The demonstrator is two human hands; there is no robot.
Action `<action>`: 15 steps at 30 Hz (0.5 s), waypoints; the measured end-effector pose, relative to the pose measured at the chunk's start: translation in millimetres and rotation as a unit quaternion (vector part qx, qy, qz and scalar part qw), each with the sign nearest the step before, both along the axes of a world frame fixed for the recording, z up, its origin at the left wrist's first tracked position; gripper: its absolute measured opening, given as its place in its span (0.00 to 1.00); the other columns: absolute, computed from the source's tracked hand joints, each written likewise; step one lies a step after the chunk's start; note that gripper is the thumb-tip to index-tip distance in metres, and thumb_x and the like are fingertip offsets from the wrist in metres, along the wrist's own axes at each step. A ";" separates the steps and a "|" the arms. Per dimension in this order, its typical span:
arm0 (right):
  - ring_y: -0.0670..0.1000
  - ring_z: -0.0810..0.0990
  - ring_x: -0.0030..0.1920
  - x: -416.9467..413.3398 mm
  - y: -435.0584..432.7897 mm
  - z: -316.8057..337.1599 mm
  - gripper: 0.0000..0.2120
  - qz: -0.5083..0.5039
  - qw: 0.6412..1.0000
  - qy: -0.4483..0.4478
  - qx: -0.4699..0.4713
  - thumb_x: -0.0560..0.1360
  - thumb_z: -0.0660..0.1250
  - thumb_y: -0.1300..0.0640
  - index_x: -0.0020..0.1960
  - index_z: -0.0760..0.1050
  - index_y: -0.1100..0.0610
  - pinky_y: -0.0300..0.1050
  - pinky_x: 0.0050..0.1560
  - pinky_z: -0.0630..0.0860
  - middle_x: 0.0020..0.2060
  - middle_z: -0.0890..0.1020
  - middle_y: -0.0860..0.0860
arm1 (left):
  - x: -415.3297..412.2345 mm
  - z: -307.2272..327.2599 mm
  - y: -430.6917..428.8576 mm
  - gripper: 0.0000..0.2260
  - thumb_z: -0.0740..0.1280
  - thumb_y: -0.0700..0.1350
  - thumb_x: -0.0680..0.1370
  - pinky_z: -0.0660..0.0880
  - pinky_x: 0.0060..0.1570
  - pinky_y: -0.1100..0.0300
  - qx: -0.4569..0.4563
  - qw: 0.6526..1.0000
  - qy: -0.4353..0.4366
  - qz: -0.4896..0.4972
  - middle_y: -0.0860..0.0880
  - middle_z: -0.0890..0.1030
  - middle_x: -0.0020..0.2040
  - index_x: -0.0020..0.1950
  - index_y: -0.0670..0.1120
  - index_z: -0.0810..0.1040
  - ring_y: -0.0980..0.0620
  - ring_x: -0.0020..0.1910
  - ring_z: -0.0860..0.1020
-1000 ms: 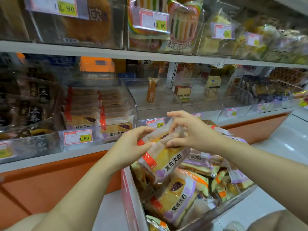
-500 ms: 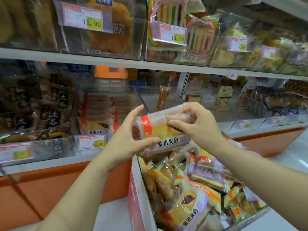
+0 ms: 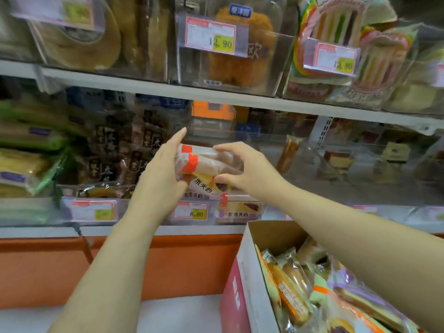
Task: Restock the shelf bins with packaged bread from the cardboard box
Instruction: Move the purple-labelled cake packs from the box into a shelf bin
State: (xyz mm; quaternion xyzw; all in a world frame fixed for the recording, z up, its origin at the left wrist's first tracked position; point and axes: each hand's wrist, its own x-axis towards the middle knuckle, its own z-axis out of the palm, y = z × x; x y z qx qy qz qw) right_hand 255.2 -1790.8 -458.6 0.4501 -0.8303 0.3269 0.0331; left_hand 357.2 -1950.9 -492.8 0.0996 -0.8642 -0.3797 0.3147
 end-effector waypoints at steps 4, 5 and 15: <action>0.38 0.71 0.57 -19.3 -25.2 -15.6 0.23 0.015 0.997 -0.067 -0.024 0.72 0.73 0.57 0.65 0.72 0.48 0.25 0.50 0.68 0.56 0.74 0.39 | -4.5 -5.2 -12.4 0.38 0.67 0.34 0.74 0.70 0.63 0.52 -0.046 0.998 -0.004 0.036 0.52 0.66 0.73 0.77 0.59 0.54 0.48 0.68 0.69; 0.38 0.73 0.56 -23.5 -28.7 -21.1 0.23 0.017 0.996 -0.080 -0.023 0.72 0.73 0.57 0.64 0.72 0.48 0.25 0.50 0.69 0.55 0.75 0.39 | -6.4 -7.1 -13.9 0.36 0.66 0.35 0.75 0.70 0.61 0.54 -0.053 0.998 -0.012 0.036 0.52 0.67 0.72 0.77 0.58 0.56 0.49 0.67 0.69; 0.43 0.75 0.56 -52.0 -16.1 -45.6 0.24 -0.028 0.996 -0.089 0.002 0.70 0.74 0.56 0.64 0.73 0.50 0.36 0.56 0.70 0.54 0.77 0.42 | -27.8 -21.7 -4.4 0.33 0.66 0.38 0.77 0.67 0.59 0.61 -0.059 0.996 -0.058 -0.030 0.55 0.65 0.73 0.77 0.56 0.56 0.54 0.68 0.68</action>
